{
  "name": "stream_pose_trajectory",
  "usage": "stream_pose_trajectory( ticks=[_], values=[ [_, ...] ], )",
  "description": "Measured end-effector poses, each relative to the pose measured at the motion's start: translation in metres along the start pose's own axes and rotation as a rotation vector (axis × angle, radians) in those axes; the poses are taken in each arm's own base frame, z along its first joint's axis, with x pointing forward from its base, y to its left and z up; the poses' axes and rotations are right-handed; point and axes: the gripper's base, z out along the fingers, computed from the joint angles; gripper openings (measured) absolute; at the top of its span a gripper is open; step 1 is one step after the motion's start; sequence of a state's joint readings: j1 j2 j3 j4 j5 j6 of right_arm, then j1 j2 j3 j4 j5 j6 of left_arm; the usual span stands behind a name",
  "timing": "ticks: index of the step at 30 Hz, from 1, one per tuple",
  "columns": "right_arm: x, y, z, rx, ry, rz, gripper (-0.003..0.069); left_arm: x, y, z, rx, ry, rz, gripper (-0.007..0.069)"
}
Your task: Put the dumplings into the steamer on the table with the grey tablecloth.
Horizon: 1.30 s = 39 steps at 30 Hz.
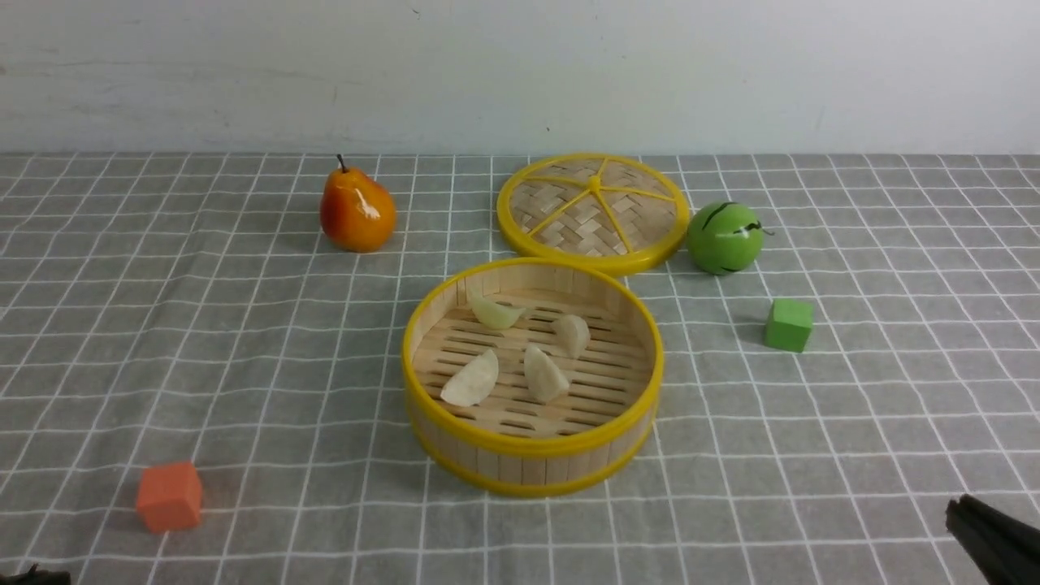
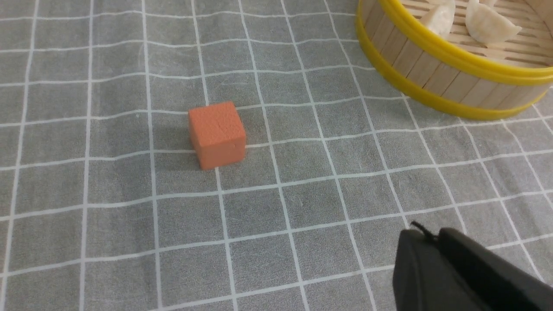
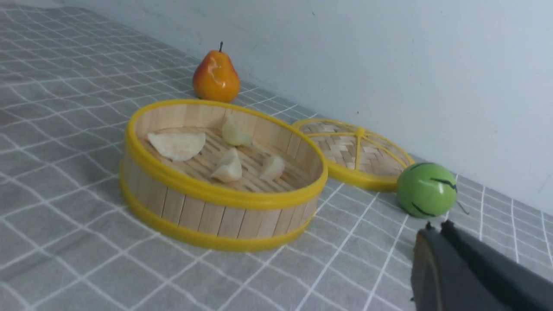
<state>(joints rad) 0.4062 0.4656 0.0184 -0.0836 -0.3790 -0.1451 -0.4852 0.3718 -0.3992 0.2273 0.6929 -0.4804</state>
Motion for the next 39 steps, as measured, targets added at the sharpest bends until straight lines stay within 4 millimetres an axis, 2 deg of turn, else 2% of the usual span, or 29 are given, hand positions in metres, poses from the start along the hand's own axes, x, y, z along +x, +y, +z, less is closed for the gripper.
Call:
stream_pose_trajectory(
  ticks=[5,13,19,39],
  values=[
    [0.004,-0.003,-0.01,0.044,0.025,0.051,-0.0015,0.0,0.0,0.0,-0.002,0.003,0.0,0.005],
    [0.021,-0.009,-0.04,0.23,0.138,0.16,-0.0015,0.001,0.001,0.0,-0.007,0.008,0.003,0.0059],
    [0.035,-0.008,-0.044,0.261,0.299,0.217,-0.0015,0.001,0.001,0.0,-0.009,0.011,0.003,0.0069],
    [0.036,-0.007,-0.045,0.258,0.314,0.22,0.0003,0.001,0.001,0.0,-0.009,0.011,0.003,0.0088]
  ],
)
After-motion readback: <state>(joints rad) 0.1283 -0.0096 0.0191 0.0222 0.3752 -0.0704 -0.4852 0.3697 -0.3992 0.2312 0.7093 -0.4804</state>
